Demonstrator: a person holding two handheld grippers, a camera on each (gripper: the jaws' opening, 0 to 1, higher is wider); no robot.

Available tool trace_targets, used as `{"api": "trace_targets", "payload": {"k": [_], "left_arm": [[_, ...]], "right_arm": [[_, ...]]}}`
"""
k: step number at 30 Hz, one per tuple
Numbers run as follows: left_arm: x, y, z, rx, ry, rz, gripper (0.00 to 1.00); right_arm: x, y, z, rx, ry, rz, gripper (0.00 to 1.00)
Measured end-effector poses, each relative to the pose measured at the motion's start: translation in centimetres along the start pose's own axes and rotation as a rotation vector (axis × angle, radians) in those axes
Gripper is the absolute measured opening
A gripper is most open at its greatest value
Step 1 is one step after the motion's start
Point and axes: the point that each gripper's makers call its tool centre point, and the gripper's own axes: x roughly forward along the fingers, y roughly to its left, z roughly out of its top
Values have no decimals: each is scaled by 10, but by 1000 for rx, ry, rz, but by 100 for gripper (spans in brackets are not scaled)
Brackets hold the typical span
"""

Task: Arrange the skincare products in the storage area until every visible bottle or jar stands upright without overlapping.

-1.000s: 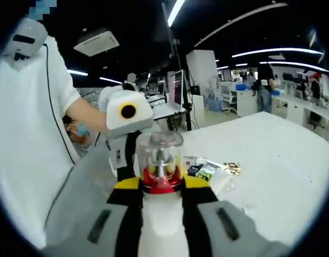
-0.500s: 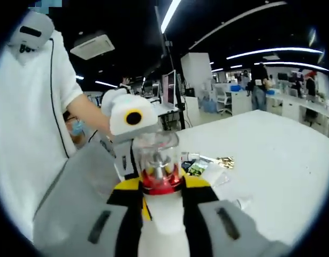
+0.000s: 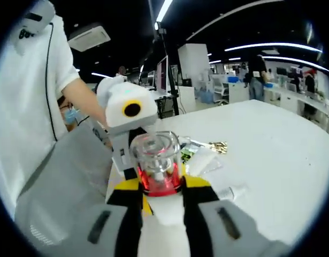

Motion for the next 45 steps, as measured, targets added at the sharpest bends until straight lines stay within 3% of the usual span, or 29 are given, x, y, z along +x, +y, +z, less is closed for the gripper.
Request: {"api": "trace_targets", "payload": {"k": [8, 30, 45], "left_arm": [[12, 20, -5, 8, 9, 20, 27], [33, 78, 7, -6, -19, 84, 28], [33, 88, 10, -16, -13, 85, 28]], "right_arm": [[3, -20, -8, -33, 47, -2, 28], [3, -83, 4, -87, 73, -16, 27], [5, -95, 7, -64, 67, -22, 28]]}}
